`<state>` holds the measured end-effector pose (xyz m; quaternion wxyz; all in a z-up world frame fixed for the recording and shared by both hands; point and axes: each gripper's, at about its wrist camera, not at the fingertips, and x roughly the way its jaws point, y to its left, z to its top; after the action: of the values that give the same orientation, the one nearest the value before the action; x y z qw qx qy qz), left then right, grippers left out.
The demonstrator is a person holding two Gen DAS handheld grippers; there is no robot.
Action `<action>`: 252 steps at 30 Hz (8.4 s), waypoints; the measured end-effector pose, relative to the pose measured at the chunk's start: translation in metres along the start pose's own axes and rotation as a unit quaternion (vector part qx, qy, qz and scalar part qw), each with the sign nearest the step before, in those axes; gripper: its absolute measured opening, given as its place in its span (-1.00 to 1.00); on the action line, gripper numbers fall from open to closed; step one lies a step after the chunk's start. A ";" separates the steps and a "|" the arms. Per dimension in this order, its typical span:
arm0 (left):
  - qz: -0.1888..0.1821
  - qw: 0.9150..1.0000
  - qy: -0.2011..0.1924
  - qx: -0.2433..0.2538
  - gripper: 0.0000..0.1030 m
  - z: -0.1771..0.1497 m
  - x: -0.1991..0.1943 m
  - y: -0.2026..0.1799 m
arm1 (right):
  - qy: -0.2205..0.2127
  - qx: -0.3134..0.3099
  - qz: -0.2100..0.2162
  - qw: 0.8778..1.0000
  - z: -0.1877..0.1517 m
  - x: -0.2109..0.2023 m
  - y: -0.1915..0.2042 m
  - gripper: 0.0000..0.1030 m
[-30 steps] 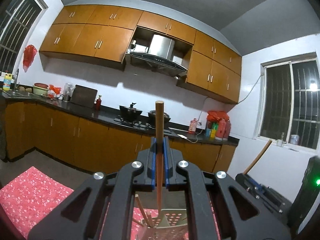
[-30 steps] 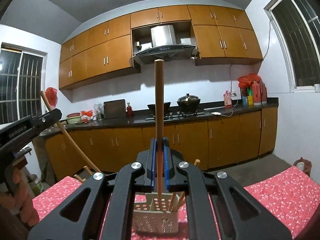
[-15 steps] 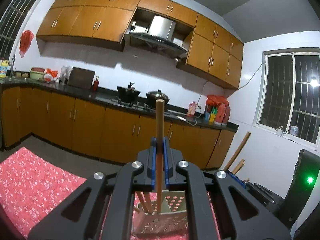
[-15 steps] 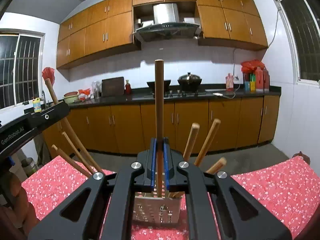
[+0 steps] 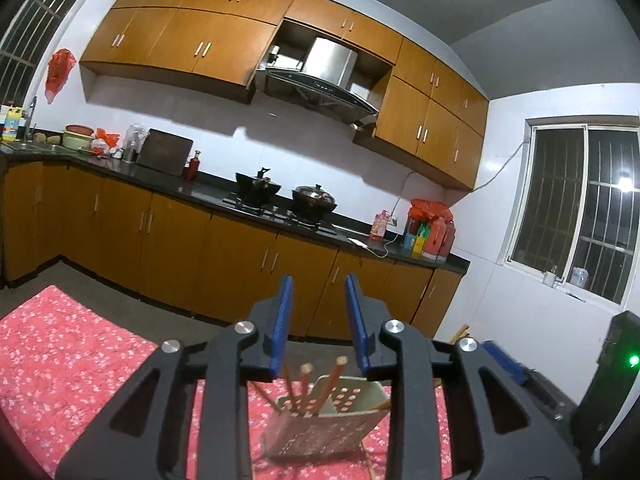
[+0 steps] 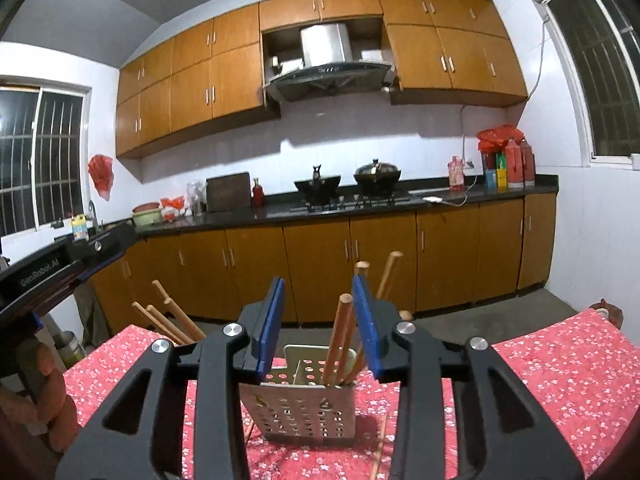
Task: Organize utensils
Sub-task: 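Open the right gripper while the left gripper opens, releasing chopsticks into holder, then grasp a chopstick with the right gripper while the left gripper grasps another, then lift the held chopstick upright with the right gripper while the left gripper lifts its own, then carry both chopsticks upright over the beige holder and lower them in, then open the right gripper while the left gripper opens, releasing chopsticks into holder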
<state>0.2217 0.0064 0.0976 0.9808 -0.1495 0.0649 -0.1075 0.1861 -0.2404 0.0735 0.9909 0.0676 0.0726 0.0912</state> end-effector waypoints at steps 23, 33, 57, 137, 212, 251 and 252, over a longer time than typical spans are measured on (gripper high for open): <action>0.062 0.946 0.316 0.037 -0.33 -0.163 0.012 0.049 | 0.354 0.002 -0.062 0.933 -0.191 0.037 -0.031 -0.67; 0.067 0.927 0.363 0.069 -0.33 -0.196 0.021 0.032 | 0.347 0.053 -0.117 0.929 -0.183 0.035 -0.069 -0.84; 0.130 0.921 0.361 0.062 -0.78 -0.188 0.040 0.095 | 0.340 0.019 -0.113 0.933 -0.186 0.064 -0.065 -0.84; 0.100 0.957 0.261 0.077 -0.85 -0.095 -0.009 0.066 | 0.179 0.045 -0.085 0.979 -0.101 0.004 -0.074 -0.84; -0.017 0.990 0.117 0.080 -0.85 -0.012 0.039 -0.033 | 0.082 0.007 0.008 0.997 -0.005 0.050 -0.004 -0.85; -0.020 0.991 0.117 0.056 -0.43 0.001 0.038 -0.028 | 0.060 0.017 0.023 0.998 0.005 0.038 -0.011 -0.15; -0.017 0.992 0.112 0.055 -0.33 0.001 0.032 -0.027 | 0.051 0.018 0.023 0.998 0.006 0.031 -0.013 -0.10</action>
<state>0.2479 -0.0253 0.1041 0.9720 -0.0829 0.1659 -0.1440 0.2191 -0.2477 0.0736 0.9822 0.0822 0.1227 0.1159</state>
